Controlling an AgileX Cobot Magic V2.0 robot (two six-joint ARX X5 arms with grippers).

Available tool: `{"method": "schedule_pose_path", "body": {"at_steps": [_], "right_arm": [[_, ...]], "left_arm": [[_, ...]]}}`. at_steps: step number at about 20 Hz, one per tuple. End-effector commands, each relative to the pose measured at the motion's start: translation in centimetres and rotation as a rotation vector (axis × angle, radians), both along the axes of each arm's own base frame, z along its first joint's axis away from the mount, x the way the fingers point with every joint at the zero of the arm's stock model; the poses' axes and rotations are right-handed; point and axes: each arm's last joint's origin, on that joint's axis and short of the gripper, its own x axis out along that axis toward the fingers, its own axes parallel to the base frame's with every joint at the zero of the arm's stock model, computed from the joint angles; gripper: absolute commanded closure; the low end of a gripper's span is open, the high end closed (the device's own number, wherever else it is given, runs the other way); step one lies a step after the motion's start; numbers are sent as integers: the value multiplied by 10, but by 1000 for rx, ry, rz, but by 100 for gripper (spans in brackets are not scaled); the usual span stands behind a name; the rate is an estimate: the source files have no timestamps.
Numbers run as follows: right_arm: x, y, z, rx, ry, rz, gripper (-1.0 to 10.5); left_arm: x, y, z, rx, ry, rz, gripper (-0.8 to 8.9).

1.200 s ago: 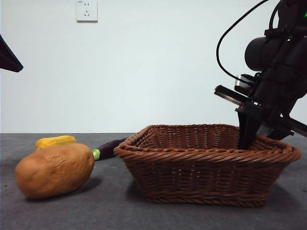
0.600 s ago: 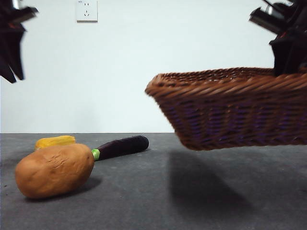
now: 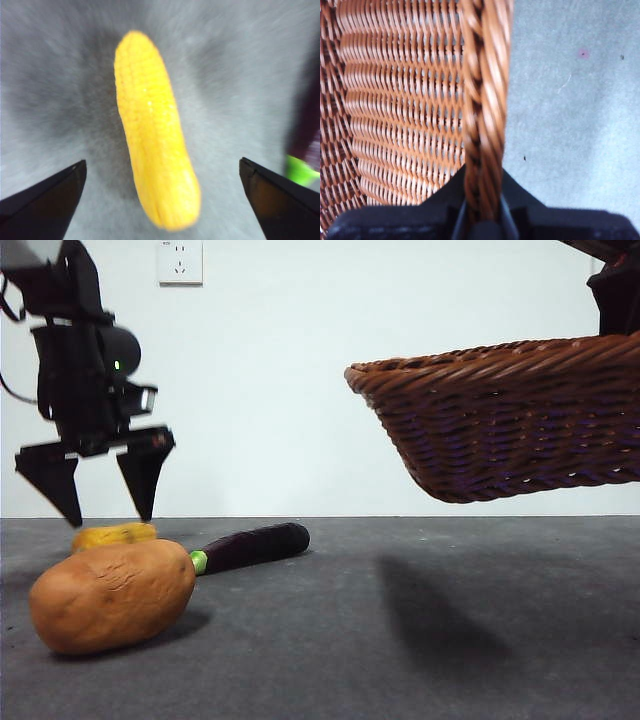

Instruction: Help me put the vegetables on the table into the basket

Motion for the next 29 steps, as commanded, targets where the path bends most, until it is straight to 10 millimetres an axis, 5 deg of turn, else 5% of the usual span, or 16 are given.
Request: {"method": "schedule_pose_path", "body": {"at_steps": [1, 4, 11, 15, 19, 24, 29], "right_arm": [[0, 0, 4, 10, -16, 7, 957], [0, 0, 4, 10, -18, 7, 957], [1, 0, 4, 11, -26, 6, 957], [1, 0, 4, 5, -25, 3, 957], [1, 0, 4, 8, -19, -19, 957], [2, 0, 4, 1, -16, -51, 957], [3, -2, 3, -45, -19, -107, 957]], "left_arm": [[6, -3, -15, 20, 8, -17, 157], [8, -5, -24, 21, 23, -21, 172], [11, -6, -30, 29, 26, -14, 396], [11, -6, -30, 7, 28, -19, 822], [7, -8, -25, -80, 73, -29, 826], [-6, -10, 26, -378, 70, -65, 826], [-64, -44, 119, -739, -26, -316, 826]]}}
